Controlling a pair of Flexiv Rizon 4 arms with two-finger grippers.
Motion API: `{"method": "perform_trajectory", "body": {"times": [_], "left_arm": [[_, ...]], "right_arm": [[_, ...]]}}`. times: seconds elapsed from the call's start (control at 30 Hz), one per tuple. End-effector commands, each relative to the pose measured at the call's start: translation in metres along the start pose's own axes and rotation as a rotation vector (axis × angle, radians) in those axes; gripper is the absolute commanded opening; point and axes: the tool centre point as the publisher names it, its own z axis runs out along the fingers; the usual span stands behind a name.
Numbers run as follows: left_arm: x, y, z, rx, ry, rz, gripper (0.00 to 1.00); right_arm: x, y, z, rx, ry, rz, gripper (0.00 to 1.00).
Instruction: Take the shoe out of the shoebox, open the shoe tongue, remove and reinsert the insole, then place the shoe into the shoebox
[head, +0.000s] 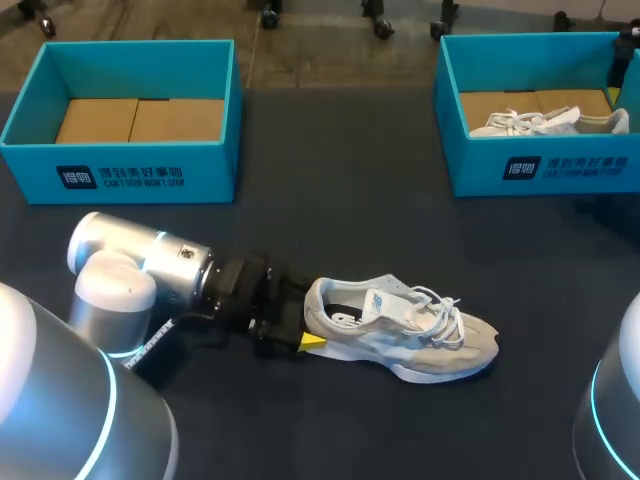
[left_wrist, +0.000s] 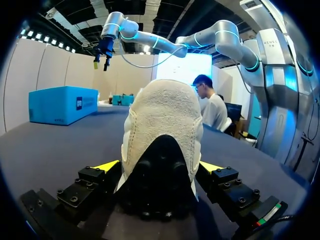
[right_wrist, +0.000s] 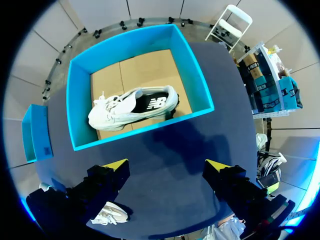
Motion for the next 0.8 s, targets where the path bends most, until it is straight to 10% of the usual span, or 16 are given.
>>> {"method": "perform_trajectory", "body": {"times": [0.03, 0.8], "left_arm": [[-0.001, 0.001, 0.006, 0.005, 0.014, 0.000, 1.00], [-0.002, 0.002, 0.026, 0.027, 0.016, 0.010, 1.00]], "right_arm": [[0.000, 0.000, 0.000, 0.000, 0.001, 0.000, 1.00], [0.000, 0.000, 0.000, 0.000, 0.001, 0.000, 1.00]]}}
